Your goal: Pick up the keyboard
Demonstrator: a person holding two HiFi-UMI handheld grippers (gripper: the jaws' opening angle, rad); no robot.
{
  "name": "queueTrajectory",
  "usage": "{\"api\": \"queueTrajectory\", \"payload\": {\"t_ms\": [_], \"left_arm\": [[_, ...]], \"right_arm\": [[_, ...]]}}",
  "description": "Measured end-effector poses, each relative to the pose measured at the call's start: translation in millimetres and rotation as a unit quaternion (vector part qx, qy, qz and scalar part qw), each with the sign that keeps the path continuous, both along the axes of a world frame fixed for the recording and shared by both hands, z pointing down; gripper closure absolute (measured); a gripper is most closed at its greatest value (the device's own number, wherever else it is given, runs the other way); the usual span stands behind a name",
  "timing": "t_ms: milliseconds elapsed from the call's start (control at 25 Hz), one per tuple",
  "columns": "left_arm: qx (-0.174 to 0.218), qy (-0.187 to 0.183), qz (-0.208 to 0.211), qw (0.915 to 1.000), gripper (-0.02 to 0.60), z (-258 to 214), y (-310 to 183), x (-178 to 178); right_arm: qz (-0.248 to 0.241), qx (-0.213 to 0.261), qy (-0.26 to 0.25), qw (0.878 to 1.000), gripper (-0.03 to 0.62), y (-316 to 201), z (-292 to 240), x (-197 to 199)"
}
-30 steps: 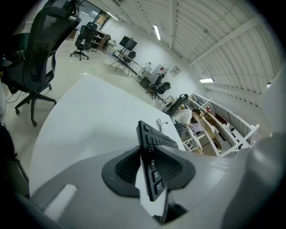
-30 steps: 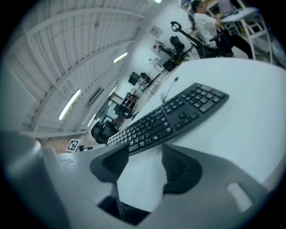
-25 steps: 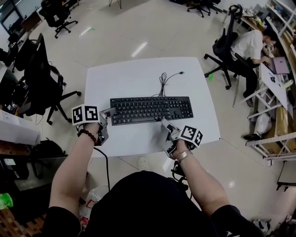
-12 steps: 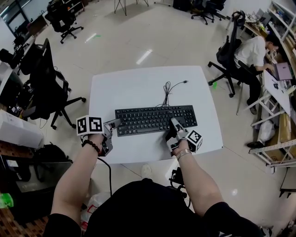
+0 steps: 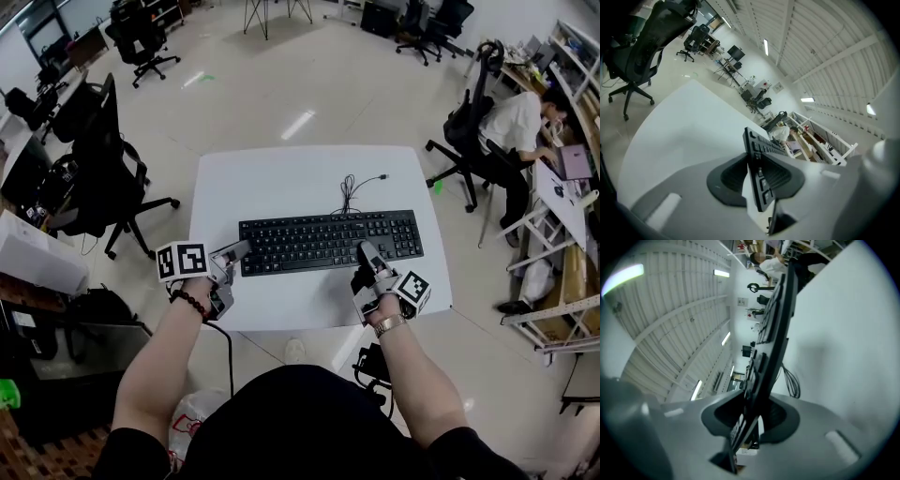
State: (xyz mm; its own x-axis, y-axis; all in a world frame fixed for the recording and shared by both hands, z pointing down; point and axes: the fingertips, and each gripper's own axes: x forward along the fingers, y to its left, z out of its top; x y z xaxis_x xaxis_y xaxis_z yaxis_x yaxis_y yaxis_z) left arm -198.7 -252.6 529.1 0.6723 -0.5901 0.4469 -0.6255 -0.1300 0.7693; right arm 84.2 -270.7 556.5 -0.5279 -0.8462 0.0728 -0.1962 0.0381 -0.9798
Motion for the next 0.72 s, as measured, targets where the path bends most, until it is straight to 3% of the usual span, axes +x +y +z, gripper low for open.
{"api": "queueTrajectory", "payload": {"t_ms": [360, 720], "left_arm": [[0.098, 0.066, 0.005, 0.993, 0.482, -71, 3, -1], [0.156, 0.082, 0.016, 0.9842, 0.482, -118, -3, 1]], "right_arm": [[-0.033, 0.102, 0.062, 0.992, 0.499, 20, -109, -6], [-0.039, 0.161, 0.102, 0.981, 0.493, 27, -162, -5]]}}
